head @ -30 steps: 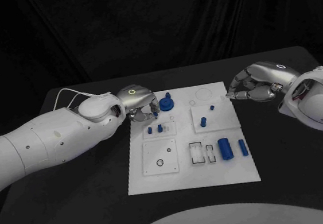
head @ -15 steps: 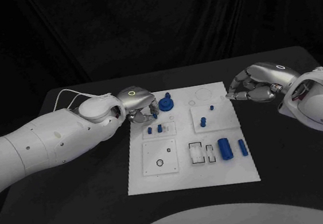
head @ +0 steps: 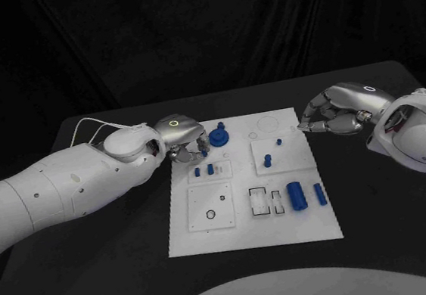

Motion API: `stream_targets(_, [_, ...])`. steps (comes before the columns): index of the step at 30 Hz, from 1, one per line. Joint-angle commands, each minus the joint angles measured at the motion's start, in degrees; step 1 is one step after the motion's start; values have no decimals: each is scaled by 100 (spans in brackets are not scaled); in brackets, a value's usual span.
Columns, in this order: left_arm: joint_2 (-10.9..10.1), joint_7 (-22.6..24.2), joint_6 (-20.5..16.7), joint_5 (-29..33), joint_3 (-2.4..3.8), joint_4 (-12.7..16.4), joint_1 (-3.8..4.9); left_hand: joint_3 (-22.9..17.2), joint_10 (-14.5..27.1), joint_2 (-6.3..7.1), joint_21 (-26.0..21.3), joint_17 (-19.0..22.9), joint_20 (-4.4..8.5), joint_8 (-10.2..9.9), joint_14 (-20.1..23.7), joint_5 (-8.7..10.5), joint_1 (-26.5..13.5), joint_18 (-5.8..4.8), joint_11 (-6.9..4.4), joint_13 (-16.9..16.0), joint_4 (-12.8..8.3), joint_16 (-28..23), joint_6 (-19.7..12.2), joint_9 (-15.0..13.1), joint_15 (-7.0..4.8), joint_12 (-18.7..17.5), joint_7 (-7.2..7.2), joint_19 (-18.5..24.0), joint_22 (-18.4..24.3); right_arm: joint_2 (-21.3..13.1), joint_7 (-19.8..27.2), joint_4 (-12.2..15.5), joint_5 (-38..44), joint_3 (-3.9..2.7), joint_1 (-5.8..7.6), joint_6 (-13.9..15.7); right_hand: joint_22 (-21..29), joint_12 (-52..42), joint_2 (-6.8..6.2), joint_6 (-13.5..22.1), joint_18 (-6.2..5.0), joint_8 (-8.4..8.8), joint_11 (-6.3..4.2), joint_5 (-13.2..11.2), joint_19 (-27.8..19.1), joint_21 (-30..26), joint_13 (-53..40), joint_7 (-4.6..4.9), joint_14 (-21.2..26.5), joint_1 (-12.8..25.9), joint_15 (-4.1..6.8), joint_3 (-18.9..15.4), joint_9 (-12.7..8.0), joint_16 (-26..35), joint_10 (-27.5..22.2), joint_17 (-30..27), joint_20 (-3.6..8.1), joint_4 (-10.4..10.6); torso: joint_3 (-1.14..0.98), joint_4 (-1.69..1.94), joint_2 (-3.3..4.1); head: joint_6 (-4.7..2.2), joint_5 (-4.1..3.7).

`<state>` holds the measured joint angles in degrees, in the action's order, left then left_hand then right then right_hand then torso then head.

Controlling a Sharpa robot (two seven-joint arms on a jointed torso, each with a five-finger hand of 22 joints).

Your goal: Assemble the parts on the task board

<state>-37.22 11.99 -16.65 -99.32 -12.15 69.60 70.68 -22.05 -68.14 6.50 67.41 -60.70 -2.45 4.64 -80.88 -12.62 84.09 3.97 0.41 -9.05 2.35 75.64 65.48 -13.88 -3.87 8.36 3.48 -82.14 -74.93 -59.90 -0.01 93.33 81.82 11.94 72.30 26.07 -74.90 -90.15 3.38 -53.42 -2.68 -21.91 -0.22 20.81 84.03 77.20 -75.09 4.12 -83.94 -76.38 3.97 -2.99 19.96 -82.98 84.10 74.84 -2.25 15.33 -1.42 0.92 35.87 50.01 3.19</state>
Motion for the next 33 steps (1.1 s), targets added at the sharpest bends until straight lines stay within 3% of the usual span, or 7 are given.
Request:
stream_targets(1, [3, 23, 100, 1, -1, 12, -27, -25, -31, -2, -32, 14, 1, 24, 41, 6, -58, 72, -2, 8, 4, -28, 9, -8, 16, -30, 10, 51, -884, -1, -90, 1, 13, -3, -19, -30, -1091, 25, 8, 8, -45, 24, -22, 19, 75, -29, -1468, -14, -328, -72, 22, 32, -6, 26, 577, -10, 11, -3, 0, 0, 1, -1, 8])
stream_targets(21, [52, -51, 198, 1, -1, -75, -138, -29, -13, -3, -103, 101, -5, -13, 87, 30, -77, 83, 8, 28, 2, -78, -41, 5, 27, -76, 17, 87, -867, 6, -93, -6, 13, -3, -39, -48, -1091, 25, 8, 8, -45, 24, -22, 19, 75, -29, -1468, -14, -328, -72, 22, 32, -6, 26, 577, -10, 11, -3, 3, 2, 1, -1, 18])
stream_targets(23, [55, -71, 207, 1, -1, -81, -141, -38, 41, 7, -140, 132, -11, -81, 108, 54, -89, 88, 4, 51, -1, -97, -166, 35, 30, -129, -2, 106, -859, 5, -94, -6, 13, -3, -39, -50, -1091, 25, 8, 8, -45, 24, -22, 19, 75, -29, -1468, -14, -328, -72, 22, 32, -6, 26, 577, -10, 11, -3, 1, 1, 2, -1, 17])
stream_targets(26, [54, -127, 206, 1, -1, -90, -145, -86, 364, 78, -268, 283, -20, -122, 190, 227, -175, 109, -4, 146, 40, -183, -859, 197, 27, -349, -151, 165, -831, 4, -96, -6, 13, -3, -39, -55, -1091, 25, 8, 8, -45, 24, -22, 19, 75, -29, -1468, -14, -328, -72, 22, 32, -6, 26, 577, -10, 11, -3, 1, 0, 3, -1, 20])
stream_targets(28, [50, -159, 188, 1, -1, -97, -148, -94, 430, 97, -293, 301, -22, -121, 199, 248, -188, 113, 4, 162, 46, -194, -945, 217, 31, -386, -169, 175, -825, 2, -97, -6, 13, -3, -39, -57, -1091, 25, 8, 8, -45, 24, -22, 19, 75, -29, -1468, -14, -328, -72, 22, 32, -6, 26, 577, -10, 11, -3, 0, 0, 3, -1, 24])
stream_targets(30, [39, -179, 132, 1, -1, -104, -150, -120, 752, 176, -366, 340, -39, -111, 223, 333, -242, 120, 78, 224, 78, -212, -1359, 313, 77, -469, -305, 198, -811, -4, -99, -2, 13, -3, -40, -57, -1091, 25, 8, 8, -45, 24, -22, 19, 75, -29, -1468, -14, -328, -72, 22, 32, -6, 26, 577, -10, 11, -3, 0, -2, 1, -1, 29])
stream_targets(33, [21, -185, 43, 1, -1, -110, -151, -111, 969, 215, -409, 374, -52, -110, 242, 372, -259, 126, 85, 245, 90, -224, -1607, 368, 86, -463, -397, 206, -806, -13, -102, 5, 13, -4, -40, -51, -1091, 25, 8, 8, -45, 24, -22, 19, 75, -29, -1468, -14, -328, -72, 22, 32, -6, 26, 577, -10, 11, -3, -1, -2, -1, -1, 30])
